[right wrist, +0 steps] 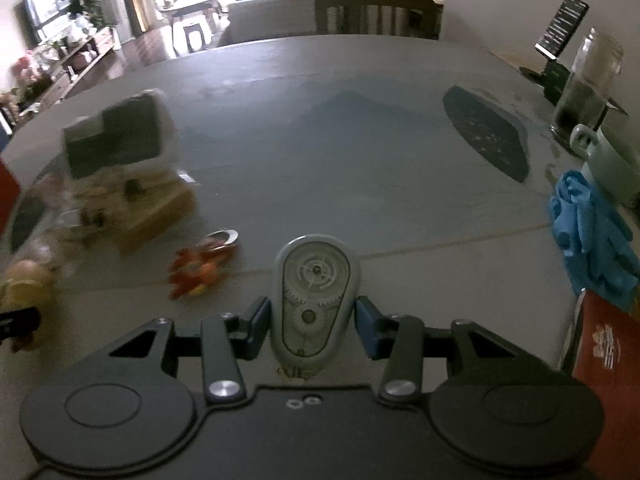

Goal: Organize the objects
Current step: 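Grasp the tan egg-shaped toy with the left tool while the right tool grasps the tape dispenser, then carry the egg toy and tape dispenser into the cardboard box with both tools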

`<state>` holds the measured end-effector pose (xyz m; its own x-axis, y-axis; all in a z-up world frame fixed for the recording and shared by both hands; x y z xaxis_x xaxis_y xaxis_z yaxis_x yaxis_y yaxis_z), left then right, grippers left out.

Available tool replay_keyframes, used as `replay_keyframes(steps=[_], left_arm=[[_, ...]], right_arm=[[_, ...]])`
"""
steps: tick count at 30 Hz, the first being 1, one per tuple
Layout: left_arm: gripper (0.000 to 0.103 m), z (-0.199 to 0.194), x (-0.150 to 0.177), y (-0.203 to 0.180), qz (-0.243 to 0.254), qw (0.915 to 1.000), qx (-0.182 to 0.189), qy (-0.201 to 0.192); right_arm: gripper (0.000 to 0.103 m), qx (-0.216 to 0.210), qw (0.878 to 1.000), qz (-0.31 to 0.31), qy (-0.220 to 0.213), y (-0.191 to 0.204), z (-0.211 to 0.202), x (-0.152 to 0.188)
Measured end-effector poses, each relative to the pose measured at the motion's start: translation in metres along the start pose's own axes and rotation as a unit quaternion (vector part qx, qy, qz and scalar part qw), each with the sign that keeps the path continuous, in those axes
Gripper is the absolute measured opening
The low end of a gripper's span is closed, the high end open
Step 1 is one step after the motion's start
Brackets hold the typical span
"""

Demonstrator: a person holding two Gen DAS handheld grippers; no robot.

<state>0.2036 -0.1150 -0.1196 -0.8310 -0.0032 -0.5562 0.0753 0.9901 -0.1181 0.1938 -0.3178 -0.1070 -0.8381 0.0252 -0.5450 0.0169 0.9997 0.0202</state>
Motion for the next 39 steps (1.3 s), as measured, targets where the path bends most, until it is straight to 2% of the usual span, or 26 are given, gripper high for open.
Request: replay_keyframes(steps=[9,17,39], left_arm=[[0.047,-0.026,-0.003,0.010,0.001,0.9993,0.032,-0.018],[0.047,-0.051,-0.006,0.034,-0.007,0.9985,0.047,-0.029],[0.047,-0.113,-0.014,0.145,-0.028,0.9960,0.054,-0.066]], right_arm=[[0.045,-0.043,0.999,-0.025,-0.010,0.034,-0.043,0.001],[0.045,-0.073,0.995,-0.059,-0.029,0.082,-0.076,-0.007],[0.045,-0.118,0.979,-0.143,-0.085,0.235,-0.133,-0.027]])
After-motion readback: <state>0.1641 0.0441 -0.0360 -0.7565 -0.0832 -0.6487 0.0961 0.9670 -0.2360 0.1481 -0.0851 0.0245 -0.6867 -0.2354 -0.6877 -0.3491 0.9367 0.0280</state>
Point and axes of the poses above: each gripper's, at about its wrist camera, not at the fingertips, and z roughly the way its jaws point, y to its left, x to its underside, the point moved 1 cm from there along z, roughly the way its jaws point, and after that the axes turned 2 degrees about x, right-handed, at the moved point
